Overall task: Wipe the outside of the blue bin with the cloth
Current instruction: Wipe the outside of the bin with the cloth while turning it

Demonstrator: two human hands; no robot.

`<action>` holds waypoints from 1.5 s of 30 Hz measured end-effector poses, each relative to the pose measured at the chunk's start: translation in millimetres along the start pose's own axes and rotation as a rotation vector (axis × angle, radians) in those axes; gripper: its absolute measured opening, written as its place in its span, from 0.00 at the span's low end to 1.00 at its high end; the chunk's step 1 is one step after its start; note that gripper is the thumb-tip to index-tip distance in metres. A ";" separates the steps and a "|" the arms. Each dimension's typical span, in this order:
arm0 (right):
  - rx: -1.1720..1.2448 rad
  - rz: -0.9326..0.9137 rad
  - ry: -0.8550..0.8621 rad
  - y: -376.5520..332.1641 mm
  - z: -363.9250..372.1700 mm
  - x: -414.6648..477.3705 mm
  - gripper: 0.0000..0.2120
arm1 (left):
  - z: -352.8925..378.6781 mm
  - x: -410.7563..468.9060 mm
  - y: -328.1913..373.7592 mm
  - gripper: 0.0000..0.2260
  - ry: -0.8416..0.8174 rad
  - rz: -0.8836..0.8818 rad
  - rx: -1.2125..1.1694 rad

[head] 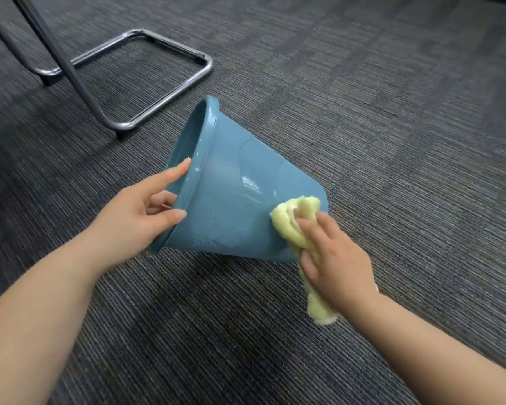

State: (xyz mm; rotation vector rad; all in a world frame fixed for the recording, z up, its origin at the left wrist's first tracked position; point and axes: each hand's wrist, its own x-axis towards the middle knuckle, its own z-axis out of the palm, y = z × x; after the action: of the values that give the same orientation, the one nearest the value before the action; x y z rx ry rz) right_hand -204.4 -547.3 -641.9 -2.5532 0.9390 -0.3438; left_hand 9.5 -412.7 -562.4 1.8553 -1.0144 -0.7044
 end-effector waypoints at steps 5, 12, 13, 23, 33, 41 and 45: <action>-0.046 -0.065 -0.062 9.3 0.6 1.0 0.23 | -7.3 -1.5 -9.3 0.30 0.018 -0.025 -0.010; -0.136 0.205 -0.145 25.8 4.9 -0.4 0.23 | -10.8 -2.6 -17.1 0.31 0.028 -0.022 0.004; -0.119 0.151 -0.133 21.5 5.5 -1.8 0.22 | -11.0 -2.1 -17.5 0.31 0.041 -0.020 0.005; -0.116 0.152 -0.158 33.3 4.2 -3.7 0.21 | 1.4 -5.4 -18.2 0.26 0.273 0.008 0.062; 0.061 0.248 -0.122 30.1 -1.2 0.3 0.20 | 9.1 -9.1 -17.2 0.41 0.083 0.027 0.306; 0.142 0.230 -0.005 25.8 -16.0 -2.6 0.19 | 12.1 -6.2 -6.3 0.24 0.221 0.060 -0.051; 0.158 0.212 0.014 20.6 -19.2 -0.9 0.19 | 11.5 -7.5 -1.2 0.17 0.284 0.020 -0.075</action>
State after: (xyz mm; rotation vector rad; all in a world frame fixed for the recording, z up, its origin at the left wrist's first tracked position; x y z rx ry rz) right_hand -223.5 -566.4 -634.0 -2.2871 1.1283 -0.3591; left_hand -2.9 -410.8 -568.2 1.8153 -0.8098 -0.4443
